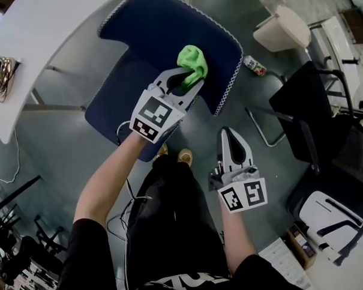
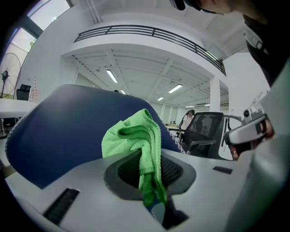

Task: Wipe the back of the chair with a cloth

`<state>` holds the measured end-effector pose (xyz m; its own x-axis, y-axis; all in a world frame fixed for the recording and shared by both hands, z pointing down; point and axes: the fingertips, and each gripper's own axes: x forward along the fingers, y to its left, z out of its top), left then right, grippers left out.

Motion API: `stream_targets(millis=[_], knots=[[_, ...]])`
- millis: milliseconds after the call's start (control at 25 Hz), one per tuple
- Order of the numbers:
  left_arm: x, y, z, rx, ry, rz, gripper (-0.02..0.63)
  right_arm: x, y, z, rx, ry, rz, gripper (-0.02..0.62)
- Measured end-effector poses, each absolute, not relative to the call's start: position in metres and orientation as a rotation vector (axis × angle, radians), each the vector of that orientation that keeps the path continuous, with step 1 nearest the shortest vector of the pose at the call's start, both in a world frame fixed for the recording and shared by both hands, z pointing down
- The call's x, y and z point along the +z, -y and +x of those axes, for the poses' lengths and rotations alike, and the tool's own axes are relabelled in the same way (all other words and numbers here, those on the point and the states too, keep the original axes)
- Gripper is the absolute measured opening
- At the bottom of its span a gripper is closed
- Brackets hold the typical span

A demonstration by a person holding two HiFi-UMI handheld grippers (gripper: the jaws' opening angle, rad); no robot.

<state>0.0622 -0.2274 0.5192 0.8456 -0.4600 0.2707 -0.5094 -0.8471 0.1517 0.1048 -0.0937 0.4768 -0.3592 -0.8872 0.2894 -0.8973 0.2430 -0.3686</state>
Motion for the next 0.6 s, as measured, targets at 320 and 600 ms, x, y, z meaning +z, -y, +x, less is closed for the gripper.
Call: stream_targets(millis=[320,600], knots=[[0.515,0.175,0.092,0.314,0.474,2.822,0.069,0.479,0.092,0.104,0.763,2.464,1.767,-0.003],[0.507,0.204,0.042,0.291,0.692,2.807,0.069,0.479,0.094,0.102,0.754,2.472,1.754,-0.003]])
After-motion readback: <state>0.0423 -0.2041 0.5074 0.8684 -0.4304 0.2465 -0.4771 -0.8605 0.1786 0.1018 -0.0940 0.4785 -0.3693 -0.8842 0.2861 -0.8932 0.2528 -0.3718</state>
